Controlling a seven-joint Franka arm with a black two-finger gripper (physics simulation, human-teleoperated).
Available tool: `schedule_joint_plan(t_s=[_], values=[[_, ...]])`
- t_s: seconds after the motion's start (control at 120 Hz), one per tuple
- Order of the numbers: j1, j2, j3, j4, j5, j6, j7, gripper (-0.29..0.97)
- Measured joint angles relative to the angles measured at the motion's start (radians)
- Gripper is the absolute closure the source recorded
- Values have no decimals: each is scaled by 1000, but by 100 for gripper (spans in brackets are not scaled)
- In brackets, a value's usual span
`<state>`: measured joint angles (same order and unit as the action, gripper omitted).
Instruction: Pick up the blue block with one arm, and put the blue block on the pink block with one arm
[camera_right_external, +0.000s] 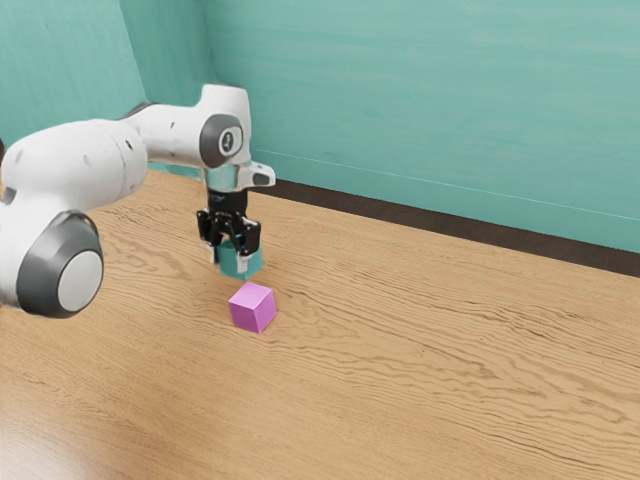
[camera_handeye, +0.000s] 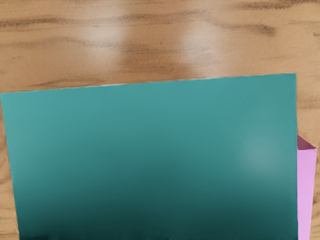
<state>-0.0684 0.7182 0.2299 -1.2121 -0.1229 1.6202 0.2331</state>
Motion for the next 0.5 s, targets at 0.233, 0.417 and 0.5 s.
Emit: schedule_joint_plan(t_s=[0.233, 0.417, 0.5], values=[[-3, 17, -17, 22, -6, -16, -93, 31], [1, -17, -34, -42, -3, -15, -147, 31], [1, -28, -44, -69, -1, -10, -169, 30]])
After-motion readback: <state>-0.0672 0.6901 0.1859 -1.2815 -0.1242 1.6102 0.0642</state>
